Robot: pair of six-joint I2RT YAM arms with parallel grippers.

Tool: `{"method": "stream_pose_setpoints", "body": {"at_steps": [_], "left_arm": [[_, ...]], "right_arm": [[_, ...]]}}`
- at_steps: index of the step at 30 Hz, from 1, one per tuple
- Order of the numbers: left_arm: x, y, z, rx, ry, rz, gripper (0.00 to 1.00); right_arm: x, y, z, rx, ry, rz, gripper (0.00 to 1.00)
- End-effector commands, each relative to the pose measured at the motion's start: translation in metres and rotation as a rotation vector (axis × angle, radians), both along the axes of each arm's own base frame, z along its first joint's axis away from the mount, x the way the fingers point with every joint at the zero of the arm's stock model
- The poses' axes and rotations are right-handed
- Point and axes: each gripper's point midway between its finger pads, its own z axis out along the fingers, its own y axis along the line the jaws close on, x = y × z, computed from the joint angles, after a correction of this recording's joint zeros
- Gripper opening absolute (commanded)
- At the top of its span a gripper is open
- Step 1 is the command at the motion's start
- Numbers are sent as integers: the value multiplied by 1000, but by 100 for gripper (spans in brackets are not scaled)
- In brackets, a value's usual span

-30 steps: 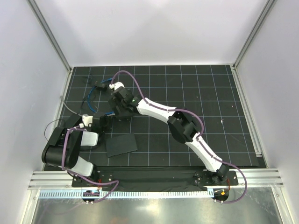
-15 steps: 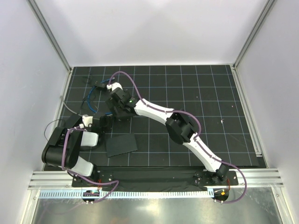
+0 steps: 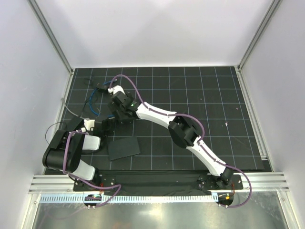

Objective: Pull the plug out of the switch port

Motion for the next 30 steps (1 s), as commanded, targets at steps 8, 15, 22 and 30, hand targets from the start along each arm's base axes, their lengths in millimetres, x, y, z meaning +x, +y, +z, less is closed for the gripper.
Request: {"method": "stream_pose_setpoints", "body": {"at_steps": [8,15,22,30], "left_arm": [[-27,9,-33,64,129,9,0],[-29,23,-27,106,131,46,0],[-35,44,-22,149,142,96,0],[-30,46,-30,148,152,95,0]], "right_arm": [[-8,-36,-41,-248,22,41,95],[-6,-48,-48,-321,14,43,95],[0,-62,-62,-340,42,51,95],[-3,-66,-73,-363,53,96,95]]}}
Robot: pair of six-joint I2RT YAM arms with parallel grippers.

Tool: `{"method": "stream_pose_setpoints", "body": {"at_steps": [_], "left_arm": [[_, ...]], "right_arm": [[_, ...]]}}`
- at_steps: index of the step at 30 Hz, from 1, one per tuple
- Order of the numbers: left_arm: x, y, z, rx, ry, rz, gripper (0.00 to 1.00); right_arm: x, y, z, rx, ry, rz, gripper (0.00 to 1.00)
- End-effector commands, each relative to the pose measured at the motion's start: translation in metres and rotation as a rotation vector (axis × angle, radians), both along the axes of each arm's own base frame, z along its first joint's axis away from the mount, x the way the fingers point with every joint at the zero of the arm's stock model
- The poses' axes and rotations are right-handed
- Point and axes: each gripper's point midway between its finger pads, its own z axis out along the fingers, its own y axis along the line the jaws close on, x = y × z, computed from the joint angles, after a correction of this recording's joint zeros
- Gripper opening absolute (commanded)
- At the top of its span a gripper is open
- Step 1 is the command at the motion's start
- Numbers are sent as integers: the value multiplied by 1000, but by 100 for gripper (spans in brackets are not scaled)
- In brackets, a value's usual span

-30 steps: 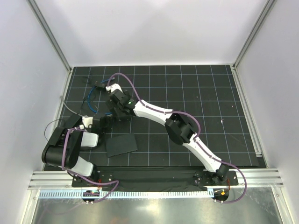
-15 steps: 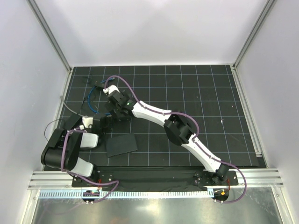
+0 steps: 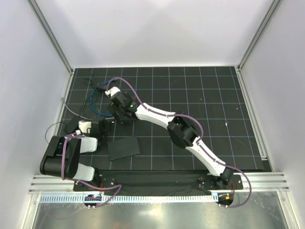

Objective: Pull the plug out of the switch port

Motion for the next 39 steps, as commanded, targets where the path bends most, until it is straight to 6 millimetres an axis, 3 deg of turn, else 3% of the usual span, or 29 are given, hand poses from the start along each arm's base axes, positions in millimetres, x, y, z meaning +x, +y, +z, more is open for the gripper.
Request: {"method": "stream_pose_setpoints", "body": {"at_steps": [1,4,7,8,18,25,27,28,29,31,32,33,35,36,37,39], "left_arm": [[-16,13,-26,63,89,24,0],[-11,13,-22,61,69,15,0],[-1,9,-3,82,50,-25,0],[-6,13,-3,104,77,-18,0],[10,25,112,283,-64,-79,0],[30,36,143,322,-58,-138,0],[31,38,132,322,10,-174,0],[37,55,140,325,8,-140,0],[40,57,130,311,46,-153,0],[48,73,129,298,67,-137,0],[52,76,128,284,66,-142,0],[57,78,113,260,100,-159,0],[71,87,114,248,101,-172,0],[76,86,97,232,139,-190,0],[85,89,104,248,131,-201,0],[93,92,90,248,166,-206,0]], "right_arm": [[-6,-68,-67,-296,89,-3,95],[-6,-68,-66,-291,82,-3,96],[-5,-61,-59,-248,75,8,97],[-4,-60,-60,-237,80,7,97],[-5,-39,-37,-91,80,49,97],[-2,-44,-37,-70,102,23,97],[-1,-45,-35,-61,106,19,97],[-2,-45,-36,-55,111,16,97],[1,-44,-31,-32,111,17,97],[1,-45,-32,-11,128,10,97],[1,-44,-28,7,131,13,97],[1,-44,-30,10,138,11,97],[2,-44,-27,23,135,7,97],[2,-45,-26,28,138,5,97],[2,-45,-26,31,139,6,97],[3,-44,-24,44,141,7,97]]}}
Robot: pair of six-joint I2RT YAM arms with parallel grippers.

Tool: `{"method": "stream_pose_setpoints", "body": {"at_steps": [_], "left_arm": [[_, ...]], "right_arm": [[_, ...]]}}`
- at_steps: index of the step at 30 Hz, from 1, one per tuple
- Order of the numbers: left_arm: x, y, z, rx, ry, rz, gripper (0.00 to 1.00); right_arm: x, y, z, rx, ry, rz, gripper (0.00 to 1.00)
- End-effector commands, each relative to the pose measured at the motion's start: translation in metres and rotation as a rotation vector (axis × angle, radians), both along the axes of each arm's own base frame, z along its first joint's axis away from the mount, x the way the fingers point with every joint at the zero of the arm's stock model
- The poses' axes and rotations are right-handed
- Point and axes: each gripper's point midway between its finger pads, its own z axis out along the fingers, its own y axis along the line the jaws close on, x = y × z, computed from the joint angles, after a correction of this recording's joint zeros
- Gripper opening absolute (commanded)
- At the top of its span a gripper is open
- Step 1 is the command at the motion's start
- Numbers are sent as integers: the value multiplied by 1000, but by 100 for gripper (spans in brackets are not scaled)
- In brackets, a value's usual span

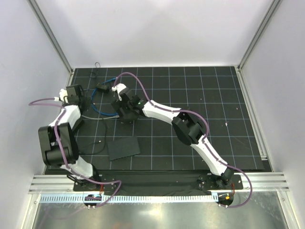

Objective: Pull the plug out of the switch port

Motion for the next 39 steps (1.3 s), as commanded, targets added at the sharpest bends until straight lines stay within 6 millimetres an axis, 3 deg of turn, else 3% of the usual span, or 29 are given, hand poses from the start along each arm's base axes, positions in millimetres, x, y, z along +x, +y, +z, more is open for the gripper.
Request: {"method": "stream_pose_setpoints", "body": {"at_steps": [1,8,10,14,15,18,21,22,23,25,26,27,29,34,36,39], "left_arm": [[16,-4,-1,2,21,-70,0],[25,-2,-18,-9,70,-64,4],[23,-3,-17,-8,69,-69,13],[18,0,7,31,22,-66,36],[16,0,13,35,7,-65,47],[4,-3,21,42,-15,-66,61],[-5,-10,32,33,-64,-81,68],[-6,-12,38,21,-98,-77,68],[-13,-19,29,0,-92,-84,67],[-15,-33,39,-23,-152,-121,64],[-22,-40,27,-54,-138,-119,64],[-22,-54,33,-62,-174,-146,63],[-30,-80,20,-126,-171,-194,61],[-35,-113,10,-224,-254,-235,55],[-39,-137,3,-236,-252,-273,52],[-42,-145,-12,-261,-234,-250,47]], "right_arm": [[-11,-32,-30,-82,117,-37,97],[-8,-30,-25,-52,121,-46,97],[-9,-27,-23,-31,123,-42,97],[-10,-26,-22,-23,128,-39,97],[-10,-26,-22,-22,129,-38,97],[-10,-25,-21,-12,130,-38,97],[-11,-25,-20,-10,132,-37,97],[-9,-25,-19,-6,127,-41,97],[-10,-27,-18,-9,128,-44,97],[-9,-26,-14,-1,117,-45,97],[-11,-27,-16,-1,119,-44,97],[-10,-28,-11,10,115,-46,98],[-9,-29,-9,28,117,-49,97],[-5,-30,3,90,120,-43,97],[-5,-32,3,96,120,-43,97],[-4,-35,7,116,122,-42,96]]}}
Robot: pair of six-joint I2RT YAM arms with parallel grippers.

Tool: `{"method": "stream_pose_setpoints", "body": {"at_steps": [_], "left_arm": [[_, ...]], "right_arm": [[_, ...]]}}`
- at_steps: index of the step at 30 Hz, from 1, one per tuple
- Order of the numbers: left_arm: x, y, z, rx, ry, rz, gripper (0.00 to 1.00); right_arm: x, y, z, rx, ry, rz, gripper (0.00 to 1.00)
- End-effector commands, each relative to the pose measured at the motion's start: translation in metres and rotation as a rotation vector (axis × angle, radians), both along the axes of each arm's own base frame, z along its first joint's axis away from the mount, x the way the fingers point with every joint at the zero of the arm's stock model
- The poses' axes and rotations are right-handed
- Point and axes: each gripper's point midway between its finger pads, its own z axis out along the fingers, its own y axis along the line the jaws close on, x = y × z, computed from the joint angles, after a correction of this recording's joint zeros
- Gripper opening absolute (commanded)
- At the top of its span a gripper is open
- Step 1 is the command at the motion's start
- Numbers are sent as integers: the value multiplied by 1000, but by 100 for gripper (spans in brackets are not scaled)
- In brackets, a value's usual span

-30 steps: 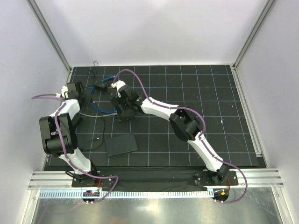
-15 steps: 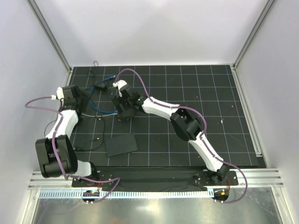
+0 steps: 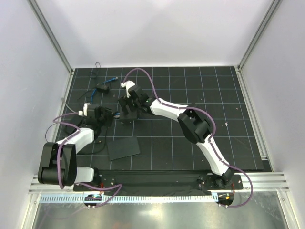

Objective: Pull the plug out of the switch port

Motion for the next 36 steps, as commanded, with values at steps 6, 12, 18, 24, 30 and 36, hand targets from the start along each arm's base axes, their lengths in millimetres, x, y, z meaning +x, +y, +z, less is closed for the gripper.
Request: {"method": "stream_pose_setpoints", "body": {"at_steps": [6,12,18,24,30,36], "left_arm": [[17,-12,-2,-142,-160,116,40],[9,-11,-20,-153,-166,179,35],[1,-6,-33,-158,-158,228,35],[0,-1,-46,-167,-137,275,35],[2,-1,-59,-178,-126,289,34],[1,-6,-65,-196,-114,271,31]], "right_arm": [[-11,-10,0,64,108,17,95],[-13,-7,-2,74,124,32,95],[-13,-7,-3,75,129,33,94],[-14,-3,-4,80,138,42,94],[-14,-4,-5,78,140,42,93],[-14,-3,-5,79,141,45,93]]}}
